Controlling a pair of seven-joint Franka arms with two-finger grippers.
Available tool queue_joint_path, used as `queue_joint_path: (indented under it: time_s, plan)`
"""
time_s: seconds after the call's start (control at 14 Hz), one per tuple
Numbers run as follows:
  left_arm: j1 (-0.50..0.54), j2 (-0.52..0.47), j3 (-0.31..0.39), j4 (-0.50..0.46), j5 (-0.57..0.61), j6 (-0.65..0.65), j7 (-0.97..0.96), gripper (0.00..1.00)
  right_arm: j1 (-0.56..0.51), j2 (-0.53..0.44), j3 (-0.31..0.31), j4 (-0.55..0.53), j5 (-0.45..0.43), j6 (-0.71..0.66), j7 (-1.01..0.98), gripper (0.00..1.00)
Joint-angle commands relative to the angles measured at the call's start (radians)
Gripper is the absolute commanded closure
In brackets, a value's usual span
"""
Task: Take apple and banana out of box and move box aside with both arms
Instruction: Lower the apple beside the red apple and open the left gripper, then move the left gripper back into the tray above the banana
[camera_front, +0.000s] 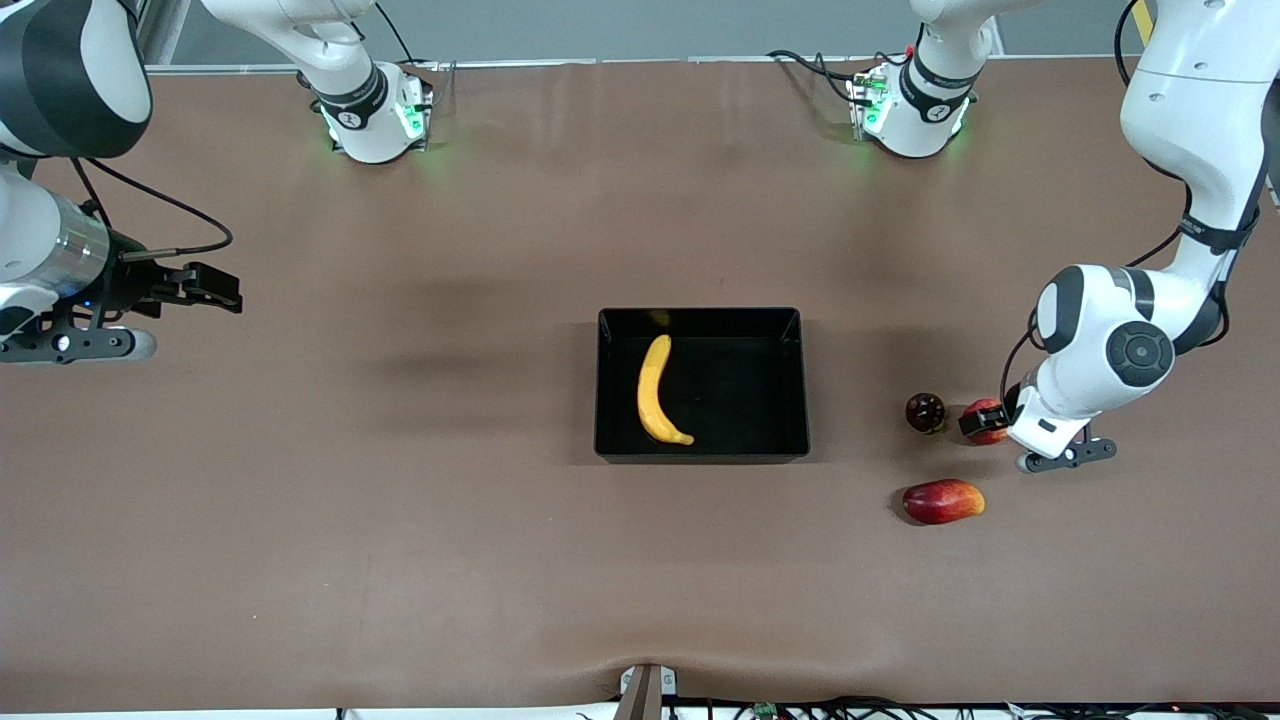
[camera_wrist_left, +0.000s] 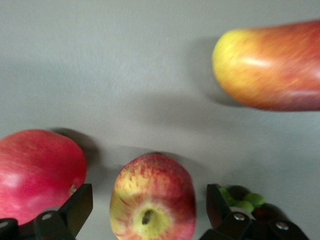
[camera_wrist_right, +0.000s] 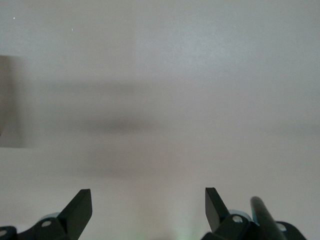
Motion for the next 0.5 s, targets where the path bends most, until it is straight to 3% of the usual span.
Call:
queue_joint_path:
  time_s: [0.0, 0.21, 0.43]
  plan:
    - [0.003, -0.105, -0.063, 0.003, 0.025, -0.108, -0.014, 0.0, -0.009, 0.003, 0.002, 0.014, 0.015, -0.01, 0.005, 0.0]
    - [0.003, -0.153, -0.192, 0.084, 0.024, -0.306, -0.075, 0.0, -0.011, 0.003, 0.002, 0.014, 0.015, -0.009, 0.002, 0.0]
    - [-0.003, -0.141, -0.342, 0.198, 0.024, -0.475, -0.21, 0.0, -0.014, 0.003, 0.002, 0.014, 0.015, -0.009, -0.003, 0.0]
